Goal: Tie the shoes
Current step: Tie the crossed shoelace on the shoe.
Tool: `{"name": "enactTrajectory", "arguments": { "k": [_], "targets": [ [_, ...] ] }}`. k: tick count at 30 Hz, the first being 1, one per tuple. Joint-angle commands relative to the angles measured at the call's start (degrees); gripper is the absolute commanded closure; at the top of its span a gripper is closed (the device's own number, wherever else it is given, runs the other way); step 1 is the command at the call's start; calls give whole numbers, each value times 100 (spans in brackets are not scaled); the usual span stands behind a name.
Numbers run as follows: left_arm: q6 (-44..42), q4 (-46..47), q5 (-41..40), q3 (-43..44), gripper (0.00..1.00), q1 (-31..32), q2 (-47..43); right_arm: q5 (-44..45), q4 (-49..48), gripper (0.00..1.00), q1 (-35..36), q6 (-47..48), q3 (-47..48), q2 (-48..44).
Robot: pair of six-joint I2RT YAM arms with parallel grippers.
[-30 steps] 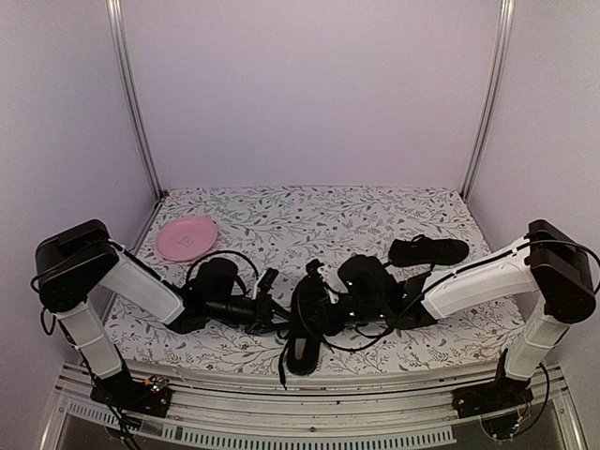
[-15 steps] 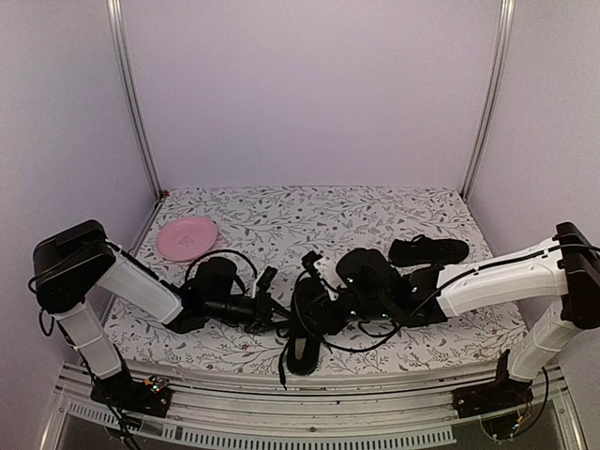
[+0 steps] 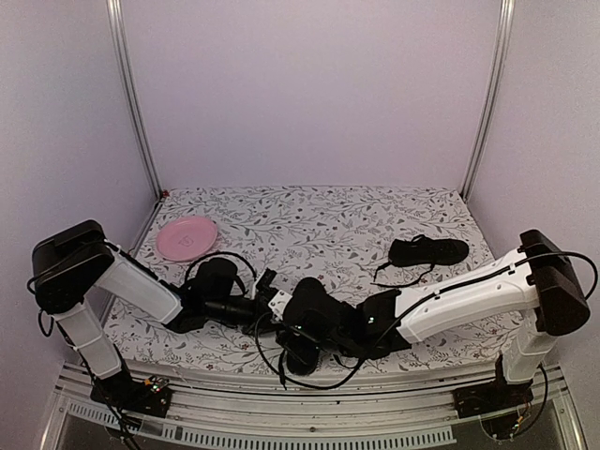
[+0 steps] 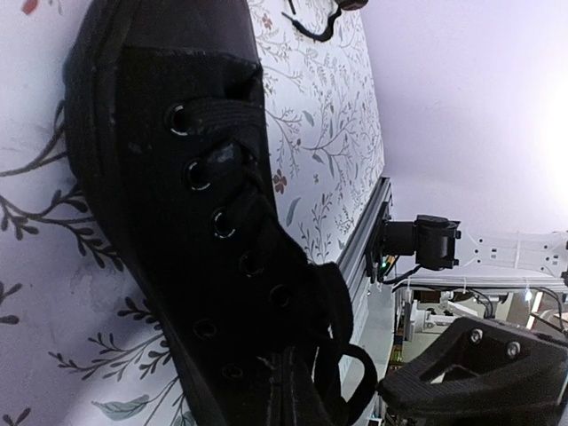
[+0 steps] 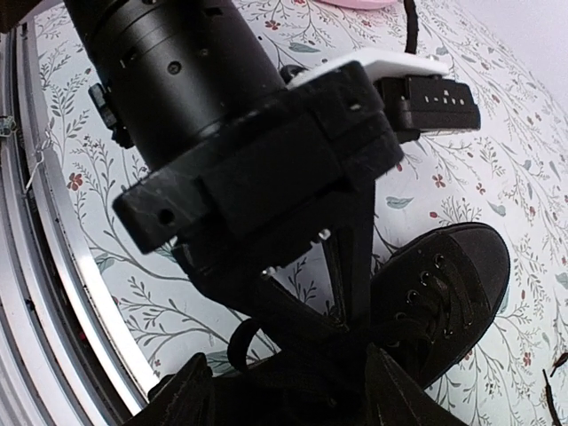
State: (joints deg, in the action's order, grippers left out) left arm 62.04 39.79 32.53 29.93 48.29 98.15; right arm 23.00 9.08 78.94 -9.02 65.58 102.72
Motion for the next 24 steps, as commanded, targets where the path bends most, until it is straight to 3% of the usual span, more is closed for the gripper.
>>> {"name": "enactTrajectory", "arguments": {
  "k": [1, 5, 8, 12, 14, 24],
  "targets": [
    [34, -69, 35, 66, 100, -31, -64, 754, 240, 41, 225, 379, 429, 424],
    [45, -99, 12, 39, 100, -36, -160, 1153, 507, 43, 361, 530, 891, 833],
    [61, -136, 49, 81, 100, -27, -198, 1490, 844, 59, 378, 355, 1214, 985],
    [54, -262, 20, 105, 100, -23, -295, 1328, 534, 89, 378, 140, 1141, 822],
    [31, -331, -39, 92, 100, -29, -339, 1272, 487, 96, 369, 24, 1134, 755],
    [-108, -511, -188, 67, 100, -17, -359, -123, -739, 98, -167, -915, 22, -3]
  ]
}}
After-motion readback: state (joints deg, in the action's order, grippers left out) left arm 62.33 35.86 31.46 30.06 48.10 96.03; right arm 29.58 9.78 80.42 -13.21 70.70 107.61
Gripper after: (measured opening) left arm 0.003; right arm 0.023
